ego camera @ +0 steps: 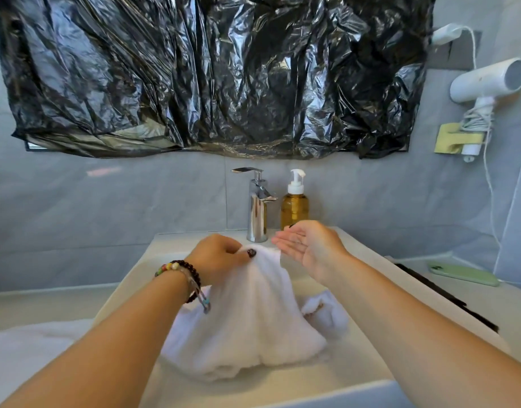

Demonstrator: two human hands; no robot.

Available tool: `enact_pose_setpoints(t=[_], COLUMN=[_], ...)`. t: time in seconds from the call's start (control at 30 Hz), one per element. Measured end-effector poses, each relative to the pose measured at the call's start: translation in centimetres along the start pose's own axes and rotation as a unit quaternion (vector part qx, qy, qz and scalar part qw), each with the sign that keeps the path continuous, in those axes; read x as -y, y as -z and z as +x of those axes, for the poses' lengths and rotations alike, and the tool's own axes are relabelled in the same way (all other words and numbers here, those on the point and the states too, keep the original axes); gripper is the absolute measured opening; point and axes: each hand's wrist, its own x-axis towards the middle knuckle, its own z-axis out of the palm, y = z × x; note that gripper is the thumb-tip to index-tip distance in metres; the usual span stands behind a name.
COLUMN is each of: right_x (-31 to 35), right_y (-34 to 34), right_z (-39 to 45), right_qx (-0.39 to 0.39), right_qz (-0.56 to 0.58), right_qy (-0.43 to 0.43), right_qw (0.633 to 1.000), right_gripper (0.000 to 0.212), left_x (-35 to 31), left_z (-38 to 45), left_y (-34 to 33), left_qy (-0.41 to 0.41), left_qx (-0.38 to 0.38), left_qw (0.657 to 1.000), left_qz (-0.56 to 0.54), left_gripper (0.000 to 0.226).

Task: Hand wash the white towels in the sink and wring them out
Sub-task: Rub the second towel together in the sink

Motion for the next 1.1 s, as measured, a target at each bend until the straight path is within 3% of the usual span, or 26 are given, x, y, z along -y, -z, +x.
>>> enact_pose_setpoints(t=[0.1,0.2,0.33,0.4,0.47,0.63,0.7,0.77,0.83,0.9,1.0,1.1], right_x=[-0.3,-0.3,-0.8,-1.5,-1.5,0.3,0.1,-0.3,-0.6,-0.7,-1.0,-1.2], right_y=[-1.5,-3.1,-3.9,-3.5,-3.1,-2.0,-2.0,-2.1,-2.3,-2.2,-2.2,-2.0], right_z=[0.1,-0.3,-0.8,-0.6,-0.3,-0.3,-0.3,0.0,0.0,0.1,0.3,0.5], right_qx=[-0.013,-0.004,0.067,0.104,0.111,0.048,0.025,0.008,0.001,0.002,-0.004,0.033], right_qz=[-0.016,-0.125,-0.199,-0.289,-0.345,-0.283,-0.288,-0.303,-0.32,-0.319,-0.306,-0.221], right_qy=[0.061,0.163,0.223,0.244,0.267,0.321,0.336,0.333,0.33,0.334,0.327,0.268], right_qw=[0.998,0.979,0.952,0.92,0.893,0.903,0.896,0.893,0.888,0.887,0.894,0.937], right_gripper=[0.01,0.02,0.033,0.04,0.031,0.009,0.016,0.023,0.029,0.039,0.045,0.025], left_x=[-0.2,-1.9,-2.2,-1.6,-1.2,-0.1,-0.5,-1.2,-1.4,-1.4,-1.4,-1.4], left_z=[-0.4,-0.9,-0.8,-0.6,-0.3,0.3,0.1,-0.3,-0.6,-0.8,-1.2,-1.0], left_y=[1.9,2.4,2.9,3.1,3.1,3.6,3.5,2.9,1.9,1.5,1.7,1.7], left_qy=[0.015,-0.006,-0.005,0.01,0.018,-0.019,-0.075,-0.116,-0.104,-0.057,-0.051,-0.054], left_qx=[-0.065,-0.128,-0.264,-0.298,-0.32,-0.371,-0.327,-0.202,-0.062,0.023,0.024,-0.053], left_qw=[0.966,0.934,0.903,0.897,0.896,0.904,0.926,0.938,0.932,0.944,0.977,0.977], left_qz=[-0.25,-0.335,-0.34,-0.325,-0.307,-0.212,-0.175,-0.256,-0.341,-0.325,-0.205,-0.197], left_gripper=[0.035,0.033,0.037,0.037,0.038,0.041,0.036,0.029,0.023,0.039,0.045,0.034])
